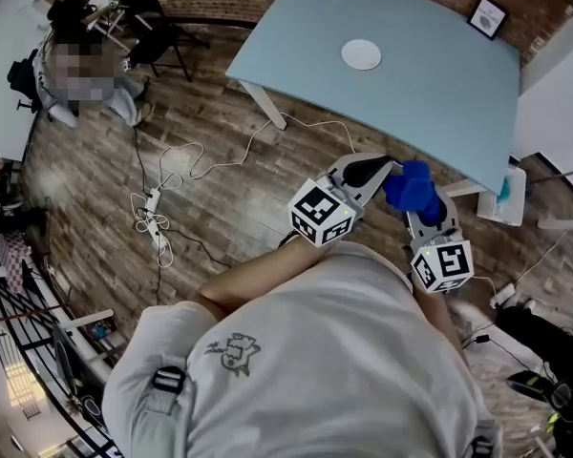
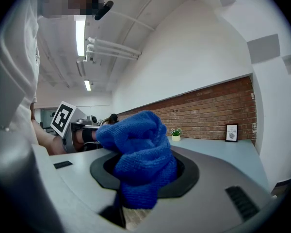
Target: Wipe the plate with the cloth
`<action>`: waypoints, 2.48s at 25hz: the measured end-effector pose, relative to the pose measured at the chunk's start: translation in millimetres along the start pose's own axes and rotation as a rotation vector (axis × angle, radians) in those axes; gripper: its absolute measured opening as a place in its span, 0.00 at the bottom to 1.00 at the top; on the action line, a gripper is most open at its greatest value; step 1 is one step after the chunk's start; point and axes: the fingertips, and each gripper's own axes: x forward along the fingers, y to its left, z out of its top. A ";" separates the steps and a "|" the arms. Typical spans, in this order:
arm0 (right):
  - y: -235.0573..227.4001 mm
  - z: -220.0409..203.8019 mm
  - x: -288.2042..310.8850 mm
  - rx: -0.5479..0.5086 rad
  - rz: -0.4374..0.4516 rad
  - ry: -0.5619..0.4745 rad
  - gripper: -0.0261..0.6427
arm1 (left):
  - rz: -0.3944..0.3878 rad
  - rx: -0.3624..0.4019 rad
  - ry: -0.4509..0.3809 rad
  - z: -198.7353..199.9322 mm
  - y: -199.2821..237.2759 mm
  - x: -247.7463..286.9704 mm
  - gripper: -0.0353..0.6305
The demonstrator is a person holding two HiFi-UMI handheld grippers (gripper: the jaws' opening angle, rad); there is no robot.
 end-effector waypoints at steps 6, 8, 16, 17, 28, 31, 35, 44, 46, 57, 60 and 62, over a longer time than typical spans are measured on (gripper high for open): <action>0.1 21.1 68.0 -0.018 -0.015 -0.017 0.23 | -0.022 0.005 0.003 24.5 63.5 0.8 0.06; 2.3 28.4 89.5 -0.024 -0.018 -0.027 0.23 | -0.026 0.010 -0.004 35.0 83.4 -2.5 0.06; 13.1 49.4 173.1 -0.020 -0.030 -0.065 0.23 | -0.029 0.044 -0.004 64.0 163.5 -17.7 0.06; 14.1 51.1 181.1 -0.025 -0.027 -0.068 0.23 | -0.028 0.048 -0.004 66.4 170.9 -18.5 0.06; 3.4 49.7 230.9 -0.012 -0.015 -0.053 0.23 | -0.010 0.018 -0.014 69.3 227.8 -10.0 0.06; -7.1 51.8 243.5 -0.035 -0.002 -0.047 0.23 | 0.002 0.021 0.005 68.1 239.1 3.3 0.06; -34.8 57.0 264.4 0.000 0.025 -0.043 0.23 | 0.011 0.007 0.034 68.3 256.0 27.1 0.06; -108.4 58.9 305.0 0.065 0.101 0.004 0.23 | 0.068 0.008 0.069 67.4 303.1 98.1 0.06; -132.6 65.9 306.1 0.052 0.091 -0.001 0.23 | 0.066 0.008 0.083 66.8 308.7 120.8 0.06; -231.1 82.9 319.4 -0.097 0.056 0.010 0.23 | 0.116 0.025 0.174 39.6 343.5 201.9 0.06; -237.6 70.0 330.7 -0.139 0.095 0.048 0.23 | 0.143 0.034 0.188 32.2 356.8 209.0 0.06; -249.1 63.4 338.5 -0.129 0.089 0.071 0.23 | 0.166 0.030 0.179 30.4 369.2 214.1 0.06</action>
